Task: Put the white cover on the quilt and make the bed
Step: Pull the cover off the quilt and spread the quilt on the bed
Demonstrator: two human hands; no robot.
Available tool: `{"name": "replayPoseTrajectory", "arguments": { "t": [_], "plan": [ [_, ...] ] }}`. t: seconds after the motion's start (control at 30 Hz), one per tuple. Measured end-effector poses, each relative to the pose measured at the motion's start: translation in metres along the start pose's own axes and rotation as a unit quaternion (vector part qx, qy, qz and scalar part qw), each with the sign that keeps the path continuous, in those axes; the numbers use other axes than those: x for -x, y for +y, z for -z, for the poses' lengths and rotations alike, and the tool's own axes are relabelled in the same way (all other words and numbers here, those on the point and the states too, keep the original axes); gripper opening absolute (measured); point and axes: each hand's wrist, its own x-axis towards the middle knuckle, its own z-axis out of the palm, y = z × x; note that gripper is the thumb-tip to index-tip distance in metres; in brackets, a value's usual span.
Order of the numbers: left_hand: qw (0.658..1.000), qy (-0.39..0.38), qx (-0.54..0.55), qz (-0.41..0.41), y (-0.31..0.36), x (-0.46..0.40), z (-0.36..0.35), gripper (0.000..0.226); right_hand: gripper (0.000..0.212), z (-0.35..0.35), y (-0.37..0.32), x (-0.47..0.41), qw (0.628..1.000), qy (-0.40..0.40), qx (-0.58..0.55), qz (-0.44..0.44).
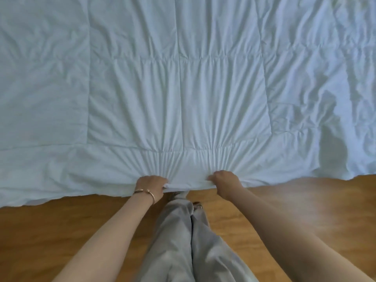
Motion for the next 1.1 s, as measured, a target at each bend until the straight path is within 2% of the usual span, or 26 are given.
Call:
{"name": "replayPoseTrajectory", "arguments": {
  "t": [0.07,0.13,0.17,0.23,0.33,0.53,0.6,0.67,0.73,0.77,0.87,0.93,1.03,1.1],
  "plan": [
    [0.992,-0.098,-0.073,-0.025,0.002,-0.003,0.011,0.029,0.044,0.011,0.004,-0.002,0.998,-0.052,-0.035,-0.011],
    [0.978,-0.190,-0.090,-0.012,0.009,-0.004,0.018,0.047,0.039,0.021,0.016,0.003,0.992,-0.081,-0.099,-0.021],
    [0.976,-0.206,-0.073,-0.002,0.015,-0.005,0.020,0.056,0.041,0.023,0.024,0.009,0.987,-0.077,-0.135,-0.032],
    [0.987,-0.158,0.002,-0.012,0.038,-0.008,0.034,0.052,0.042,0.024,0.046,0.027,0.979,-0.022,-0.191,-0.063],
    [0.994,-0.060,0.060,-0.070,0.091,-0.023,0.063,0.042,0.043,0.025,0.102,0.058,0.972,0.089,-0.175,-0.126],
    [0.982,0.030,0.036,-0.185,0.238,-0.068,0.107,0.056,0.067,0.015,0.245,0.121,0.957,0.065,-0.051,-0.276],
    [0.975,0.062,0.017,-0.211,0.295,-0.082,0.114,0.066,0.081,0.007,0.294,0.143,0.952,0.097,0.021,-0.290],
    [0.972,0.091,-0.009,-0.218,0.355,-0.094,0.116,0.077,0.108,-0.006,0.344,0.161,0.953,0.142,0.044,-0.265],
    [0.976,0.110,-0.036,-0.184,0.416,-0.106,0.116,0.088,0.131,-0.023,0.392,0.173,0.971,0.127,0.069,-0.190],
    [0.980,0.105,-0.055,-0.157,0.443,-0.111,0.114,0.095,0.135,-0.031,0.411,0.175,0.978,0.119,0.068,-0.157],
    [0.988,0.094,-0.091,-0.082,0.497,-0.131,0.117,0.099,0.122,-0.043,0.450,0.168,0.988,0.129,0.045,-0.067],
    [0.981,0.150,-0.080,-0.096,0.506,-0.151,0.127,0.094,0.107,-0.040,0.462,0.158,0.987,0.148,0.049,-0.032],
    [0.975,0.133,-0.135,-0.115,0.492,-0.155,0.143,0.101,0.087,-0.026,0.467,0.143,0.981,0.193,0.001,0.017],
    [0.981,0.109,-0.122,-0.102,0.472,-0.143,0.143,0.091,0.071,-0.026,0.464,0.138,0.982,0.184,-0.039,0.022]
  ]
}}
